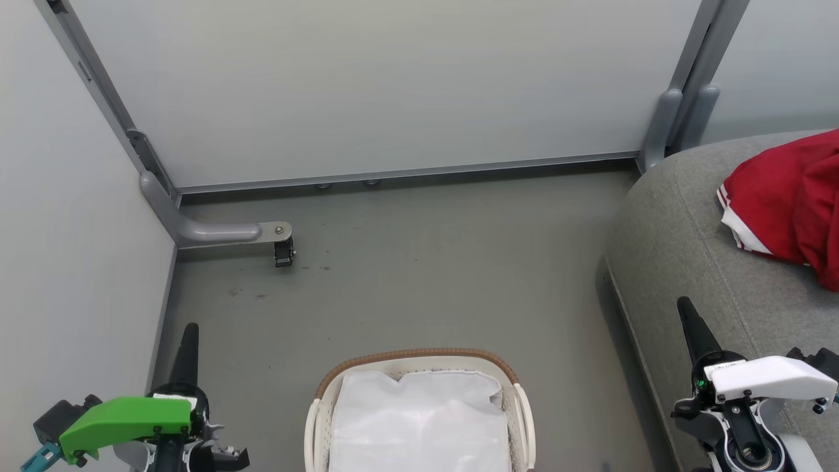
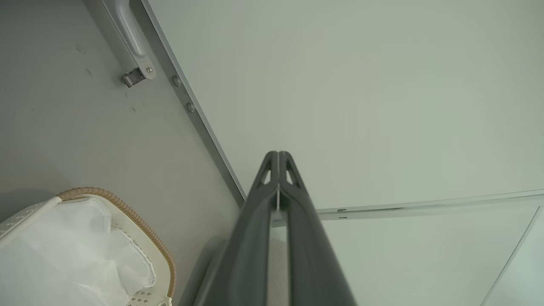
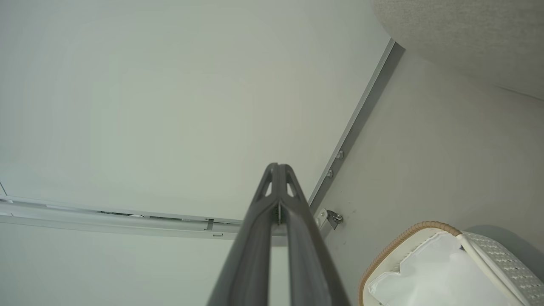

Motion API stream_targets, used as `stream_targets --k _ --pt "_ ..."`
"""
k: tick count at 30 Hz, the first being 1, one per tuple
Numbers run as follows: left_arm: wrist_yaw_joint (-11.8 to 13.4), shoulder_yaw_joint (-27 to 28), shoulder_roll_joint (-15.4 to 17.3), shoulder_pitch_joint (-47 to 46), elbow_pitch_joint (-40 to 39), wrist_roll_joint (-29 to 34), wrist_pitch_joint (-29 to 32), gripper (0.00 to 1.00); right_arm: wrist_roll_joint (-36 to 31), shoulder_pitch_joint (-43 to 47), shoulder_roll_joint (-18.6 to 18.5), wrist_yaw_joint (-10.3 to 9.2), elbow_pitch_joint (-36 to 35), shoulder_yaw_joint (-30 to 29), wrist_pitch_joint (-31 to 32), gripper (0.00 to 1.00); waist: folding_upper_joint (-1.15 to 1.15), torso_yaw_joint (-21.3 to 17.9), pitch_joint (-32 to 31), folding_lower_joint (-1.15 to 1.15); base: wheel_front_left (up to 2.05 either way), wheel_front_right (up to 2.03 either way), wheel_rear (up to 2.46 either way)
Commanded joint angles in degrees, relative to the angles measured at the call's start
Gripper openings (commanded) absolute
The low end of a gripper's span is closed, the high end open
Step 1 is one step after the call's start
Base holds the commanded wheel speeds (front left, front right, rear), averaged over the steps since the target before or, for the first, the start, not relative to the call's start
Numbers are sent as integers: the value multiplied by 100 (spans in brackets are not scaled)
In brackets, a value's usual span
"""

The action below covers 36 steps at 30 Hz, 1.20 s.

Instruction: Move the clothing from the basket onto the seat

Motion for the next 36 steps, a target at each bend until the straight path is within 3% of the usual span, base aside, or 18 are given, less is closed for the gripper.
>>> stream_targets --k 1,36 --pt "-32 43 17 -135 -59 -125 43 0 129 30 -36 -4 -69 -31 42 0 0 -2 0 0 0 0 0" --pt "-88 302 20 -179 -218 -1290 419 0 1504 108 -48 -3 -252 -125 413 0 0 -50 -13 0 0 0 0"
